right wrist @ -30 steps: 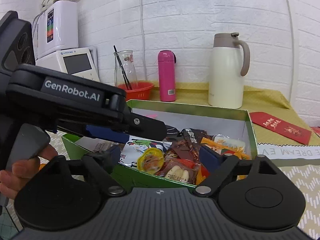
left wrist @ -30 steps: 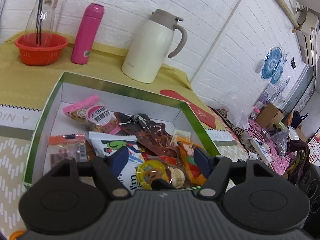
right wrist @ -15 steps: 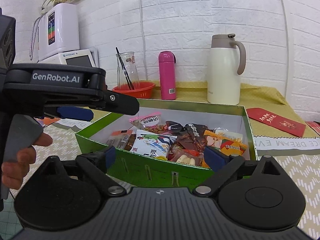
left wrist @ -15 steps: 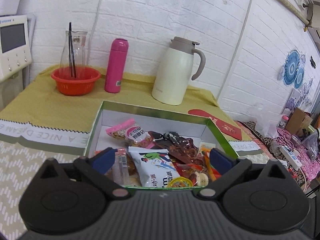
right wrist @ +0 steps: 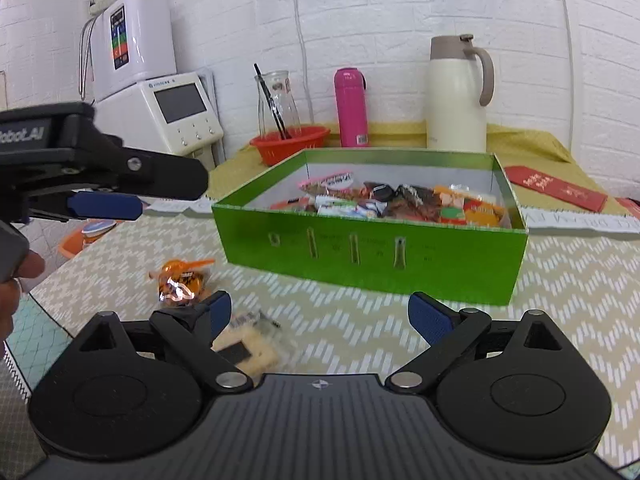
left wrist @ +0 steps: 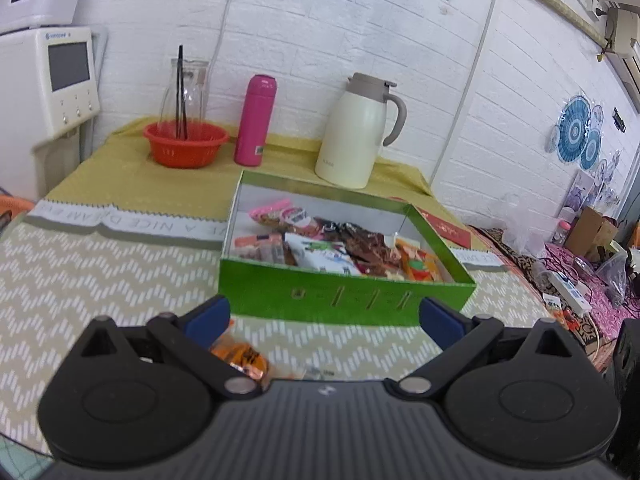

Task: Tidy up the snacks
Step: 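Move the left gripper to the white cracker pack and grasp it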

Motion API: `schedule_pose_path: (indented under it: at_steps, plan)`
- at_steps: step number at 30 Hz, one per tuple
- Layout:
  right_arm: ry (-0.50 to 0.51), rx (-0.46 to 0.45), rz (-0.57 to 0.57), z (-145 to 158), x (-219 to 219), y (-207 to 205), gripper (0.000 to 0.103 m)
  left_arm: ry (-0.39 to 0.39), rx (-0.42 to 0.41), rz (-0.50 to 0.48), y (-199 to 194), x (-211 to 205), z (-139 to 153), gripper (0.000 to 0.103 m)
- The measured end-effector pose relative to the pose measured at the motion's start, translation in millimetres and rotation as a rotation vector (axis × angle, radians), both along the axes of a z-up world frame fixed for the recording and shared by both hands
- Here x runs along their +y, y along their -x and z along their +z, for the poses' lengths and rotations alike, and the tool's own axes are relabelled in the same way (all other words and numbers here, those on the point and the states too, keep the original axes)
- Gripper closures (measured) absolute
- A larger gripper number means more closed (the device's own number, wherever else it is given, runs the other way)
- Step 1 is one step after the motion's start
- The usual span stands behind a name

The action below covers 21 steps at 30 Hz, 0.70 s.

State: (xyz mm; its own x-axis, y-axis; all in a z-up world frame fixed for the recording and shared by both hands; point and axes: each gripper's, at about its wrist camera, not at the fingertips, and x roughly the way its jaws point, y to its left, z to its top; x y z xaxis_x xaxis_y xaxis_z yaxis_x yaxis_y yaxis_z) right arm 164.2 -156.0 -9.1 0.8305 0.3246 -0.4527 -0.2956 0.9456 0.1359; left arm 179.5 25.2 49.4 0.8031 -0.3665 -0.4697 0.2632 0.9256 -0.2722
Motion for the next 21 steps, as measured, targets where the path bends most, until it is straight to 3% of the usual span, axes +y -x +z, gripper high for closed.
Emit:
schedule_pose_path:
  at_steps: [8, 12, 18, 21]
  plan:
    - [-0.05, 0.099, 0.065, -23, 9, 22, 0.0, 0.111, 0.13, -0.047, 31, 34, -42, 0.004]
    - [-0.007, 0.123, 0.136, -28, 31, 21, 0.0, 0.126, 0.159, -0.058, 28, 39, -49, 0.004]
    - [0.099, 0.089, 0.183, -26, 67, 8, 0.0, 0.174, 0.152, -0.05, 19, 46, -40, 0.005]
    - [0.173, 0.084, 0.177, -28, 73, 3, 0.0, 0.169, 0.151, -0.08, 17, 42, -36, 0.015]
